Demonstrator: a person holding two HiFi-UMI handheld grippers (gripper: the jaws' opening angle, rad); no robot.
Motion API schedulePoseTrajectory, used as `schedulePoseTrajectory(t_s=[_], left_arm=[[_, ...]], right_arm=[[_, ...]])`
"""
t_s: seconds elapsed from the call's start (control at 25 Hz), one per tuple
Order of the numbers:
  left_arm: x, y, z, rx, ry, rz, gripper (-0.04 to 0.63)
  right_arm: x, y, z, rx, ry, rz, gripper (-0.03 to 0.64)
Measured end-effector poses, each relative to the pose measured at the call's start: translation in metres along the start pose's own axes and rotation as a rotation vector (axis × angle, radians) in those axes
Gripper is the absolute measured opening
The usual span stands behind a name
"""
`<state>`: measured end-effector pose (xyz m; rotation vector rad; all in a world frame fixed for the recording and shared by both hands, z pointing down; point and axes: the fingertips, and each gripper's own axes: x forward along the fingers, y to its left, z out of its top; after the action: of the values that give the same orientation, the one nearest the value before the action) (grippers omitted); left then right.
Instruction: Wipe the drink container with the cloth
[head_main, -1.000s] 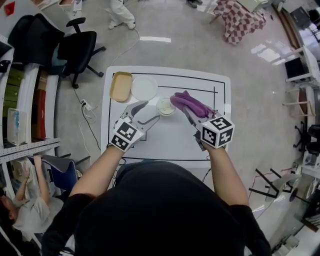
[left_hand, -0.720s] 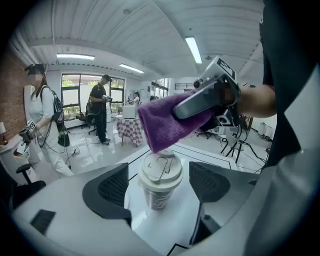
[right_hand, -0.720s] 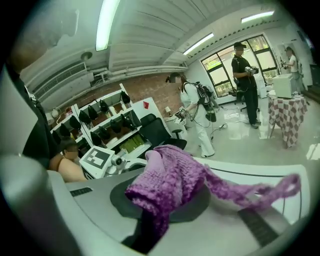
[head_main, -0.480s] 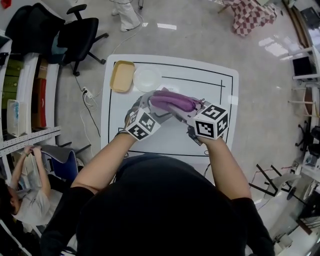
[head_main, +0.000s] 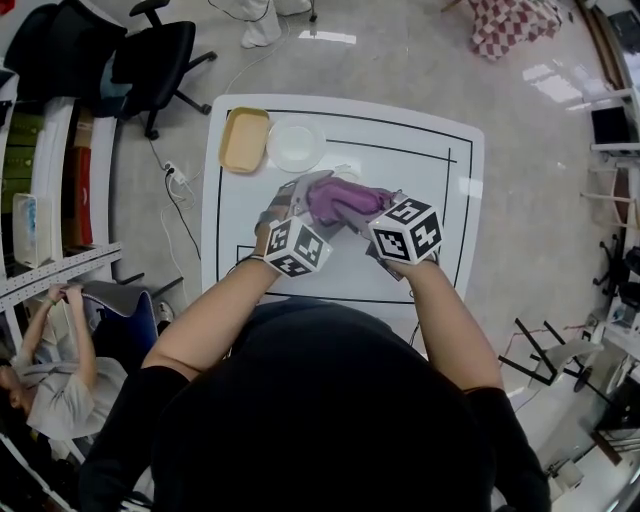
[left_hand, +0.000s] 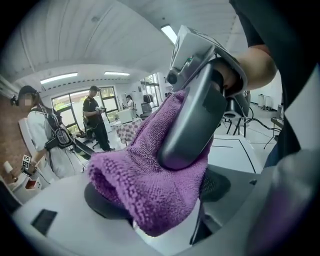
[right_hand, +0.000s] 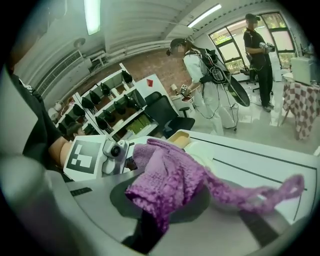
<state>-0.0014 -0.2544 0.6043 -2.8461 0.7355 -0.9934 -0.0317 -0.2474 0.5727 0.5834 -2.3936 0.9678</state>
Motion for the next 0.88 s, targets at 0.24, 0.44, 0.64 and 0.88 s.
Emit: schedulePoseTrajectory(t_s=[0.24, 0.44, 0.64, 0.88], left_arm=[[0.001, -0.002, 0.001, 0.007, 0.011, -0.003, 0.403], [0.001, -0.001, -0.001, 0.008, 0.018, -0.001, 0.4], [0.002, -0.003, -0.001, 0.01, 0.023, -0.002, 0.399], [0.002, -0.005, -0.001, 0.008, 0.026, -0.005, 0.399]], right_arm=[[-0.007, -0.011, 0.001, -0.018, -0.013, -0.037, 0.077], [-0.019, -0.029, 0.004, 0.019, -0.052, -0.085, 0.077], [-0.043, -0.053, 0.006, 0.03, -0.097, -0.171, 0.077], [-0.053, -0.065, 0.0, 0.065, -0.116, -0.207, 0.077]])
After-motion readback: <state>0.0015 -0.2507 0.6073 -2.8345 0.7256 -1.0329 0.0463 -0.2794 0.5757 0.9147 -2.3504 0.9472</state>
